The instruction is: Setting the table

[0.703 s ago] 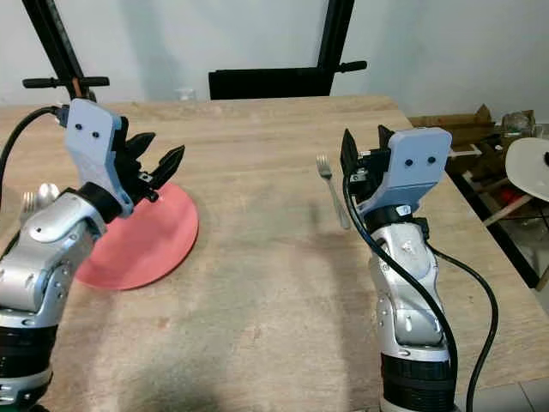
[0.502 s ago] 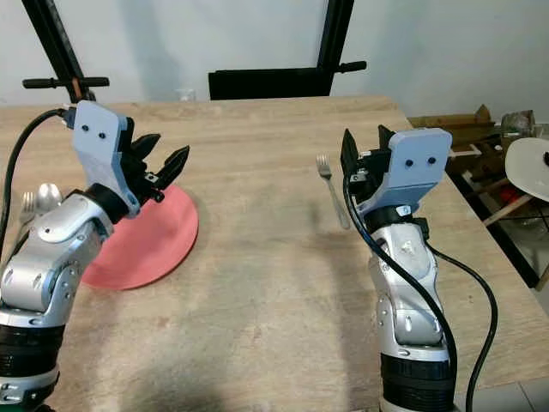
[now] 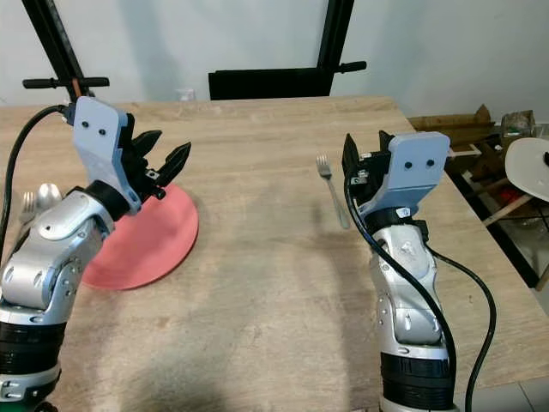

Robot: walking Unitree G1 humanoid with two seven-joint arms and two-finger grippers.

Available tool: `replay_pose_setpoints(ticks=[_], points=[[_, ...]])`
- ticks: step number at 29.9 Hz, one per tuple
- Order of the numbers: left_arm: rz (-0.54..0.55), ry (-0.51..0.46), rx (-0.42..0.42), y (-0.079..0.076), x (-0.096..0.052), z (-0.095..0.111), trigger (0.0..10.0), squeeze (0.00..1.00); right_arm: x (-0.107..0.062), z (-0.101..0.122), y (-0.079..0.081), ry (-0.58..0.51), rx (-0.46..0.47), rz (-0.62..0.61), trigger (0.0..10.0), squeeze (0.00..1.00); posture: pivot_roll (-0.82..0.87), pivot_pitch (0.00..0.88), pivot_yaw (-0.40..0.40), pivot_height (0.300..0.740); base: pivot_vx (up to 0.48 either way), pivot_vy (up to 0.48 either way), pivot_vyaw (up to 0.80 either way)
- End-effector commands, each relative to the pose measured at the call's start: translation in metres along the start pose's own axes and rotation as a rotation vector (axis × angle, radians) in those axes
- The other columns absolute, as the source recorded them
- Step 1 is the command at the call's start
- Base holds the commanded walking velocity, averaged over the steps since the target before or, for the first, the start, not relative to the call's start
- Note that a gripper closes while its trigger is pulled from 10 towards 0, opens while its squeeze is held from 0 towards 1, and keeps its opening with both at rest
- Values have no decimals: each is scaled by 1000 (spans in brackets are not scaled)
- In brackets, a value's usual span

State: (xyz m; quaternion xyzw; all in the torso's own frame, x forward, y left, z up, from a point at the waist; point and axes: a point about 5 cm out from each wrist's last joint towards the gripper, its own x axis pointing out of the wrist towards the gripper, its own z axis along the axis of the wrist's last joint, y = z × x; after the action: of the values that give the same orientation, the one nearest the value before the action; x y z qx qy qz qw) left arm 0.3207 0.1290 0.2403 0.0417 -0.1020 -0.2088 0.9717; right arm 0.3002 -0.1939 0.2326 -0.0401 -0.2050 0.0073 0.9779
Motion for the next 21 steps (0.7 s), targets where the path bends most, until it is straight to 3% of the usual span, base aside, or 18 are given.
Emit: replay_pose_setpoints(ticks=[1, 21], points=[[-3, 5, -11, 0, 1, -1, 10000, 0, -1, -1, -2, 2, -1, -10, 10000, 0, -162, 0, 49, 740, -304, 0, 0], [1, -1, -9, 1, 5, 1, 10000, 0, -1, -2, -6, 3, -12, -25, 10000, 0, -170, 0, 61, 740, -367, 0, 0]])
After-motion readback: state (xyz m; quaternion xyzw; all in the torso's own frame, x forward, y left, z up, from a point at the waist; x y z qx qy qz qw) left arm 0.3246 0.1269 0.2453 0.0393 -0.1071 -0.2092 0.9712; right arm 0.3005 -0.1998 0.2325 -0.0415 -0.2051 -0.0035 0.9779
